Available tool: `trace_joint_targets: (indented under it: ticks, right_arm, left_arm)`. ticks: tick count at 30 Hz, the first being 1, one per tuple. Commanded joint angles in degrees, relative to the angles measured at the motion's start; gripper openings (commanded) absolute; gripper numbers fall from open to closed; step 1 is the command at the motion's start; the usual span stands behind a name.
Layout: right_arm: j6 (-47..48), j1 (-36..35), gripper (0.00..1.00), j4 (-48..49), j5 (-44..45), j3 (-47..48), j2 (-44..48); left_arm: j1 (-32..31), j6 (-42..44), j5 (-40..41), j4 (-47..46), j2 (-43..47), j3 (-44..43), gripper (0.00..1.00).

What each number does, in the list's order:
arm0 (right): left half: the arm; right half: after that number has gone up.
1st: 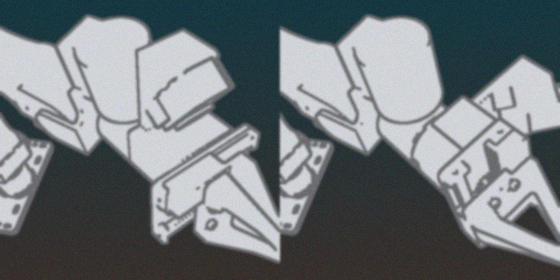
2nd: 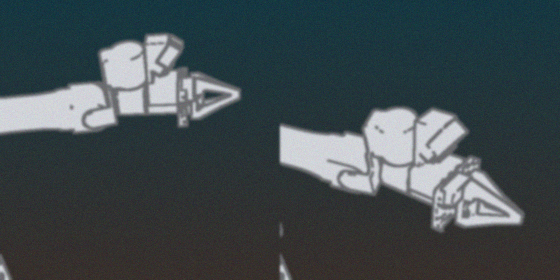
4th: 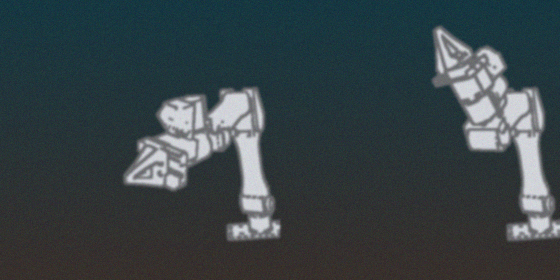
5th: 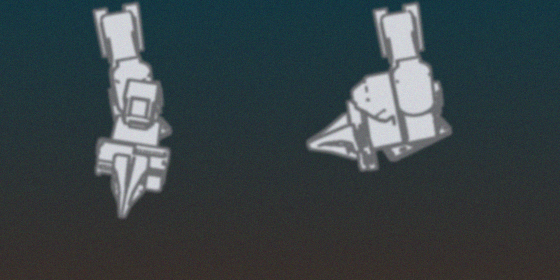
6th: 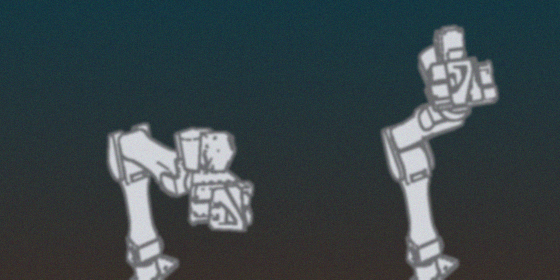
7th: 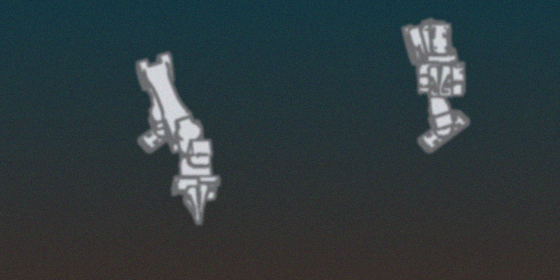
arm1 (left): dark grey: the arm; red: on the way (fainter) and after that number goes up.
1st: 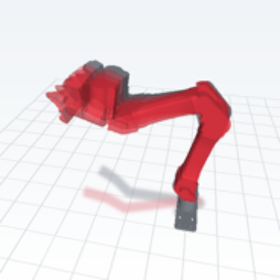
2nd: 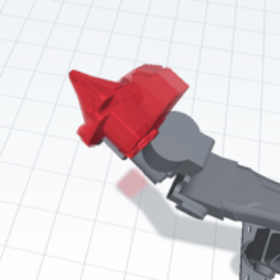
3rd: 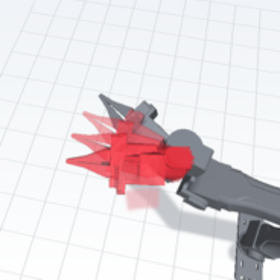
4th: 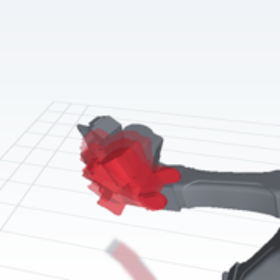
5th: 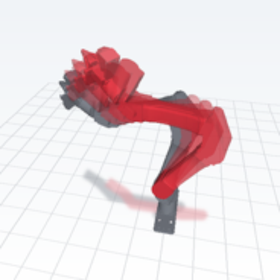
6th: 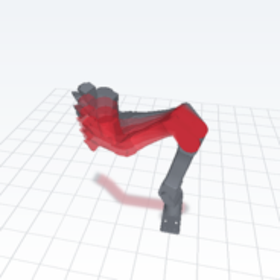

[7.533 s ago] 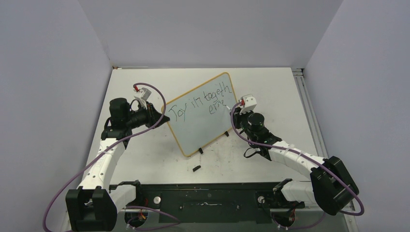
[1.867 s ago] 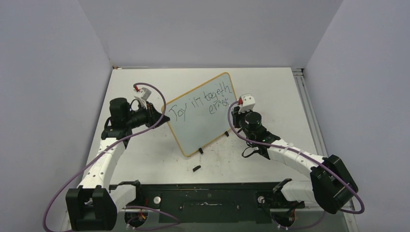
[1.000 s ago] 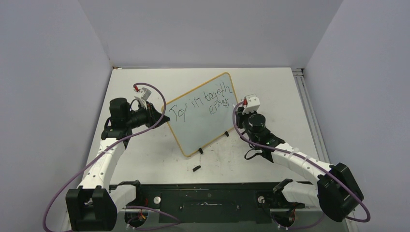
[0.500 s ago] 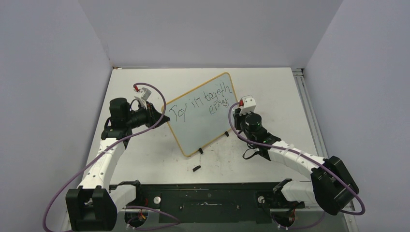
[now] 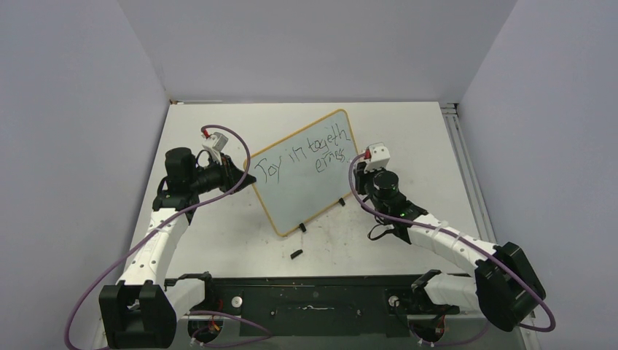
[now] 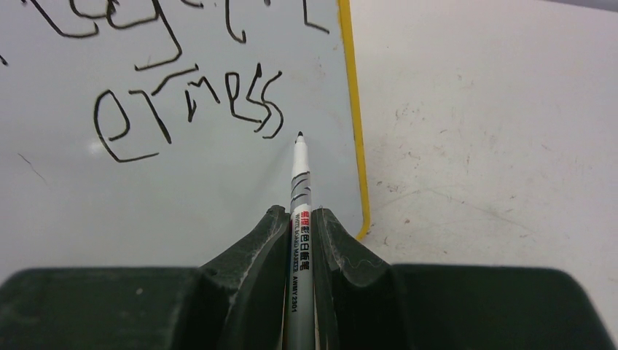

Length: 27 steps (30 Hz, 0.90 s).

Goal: Write a sentence on the whiteboard
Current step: Write a sentence on the whiteboard, then close the whiteboard marker at the center of the board.

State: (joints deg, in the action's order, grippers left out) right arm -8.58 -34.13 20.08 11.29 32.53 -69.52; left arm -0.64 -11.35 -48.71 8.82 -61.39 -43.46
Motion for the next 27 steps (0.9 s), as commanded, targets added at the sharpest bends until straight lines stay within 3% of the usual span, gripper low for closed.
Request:
trace_joint_targets:
  ticks: [1,10,27]
  right_arm:
    - [0.0,0.3,0.05,1.4,2.1,1.6,6.6]
    - [-0.3,0.3,0.05,-0.8,3.0,1.3,10.0]
    - [-0.5,0.2,0.05,-2.5,2.1,1.1,15.0]
  left_arm:
    - [-0.2,1.0,0.5,0.9,1.0,-0.1,0.00]
    - [-0.2,-0.4,0.1,1.2,3.2,1.5,0.02]
    - [-0.1,-0.9,2.0,2.1,4.7,1.8,0.58]
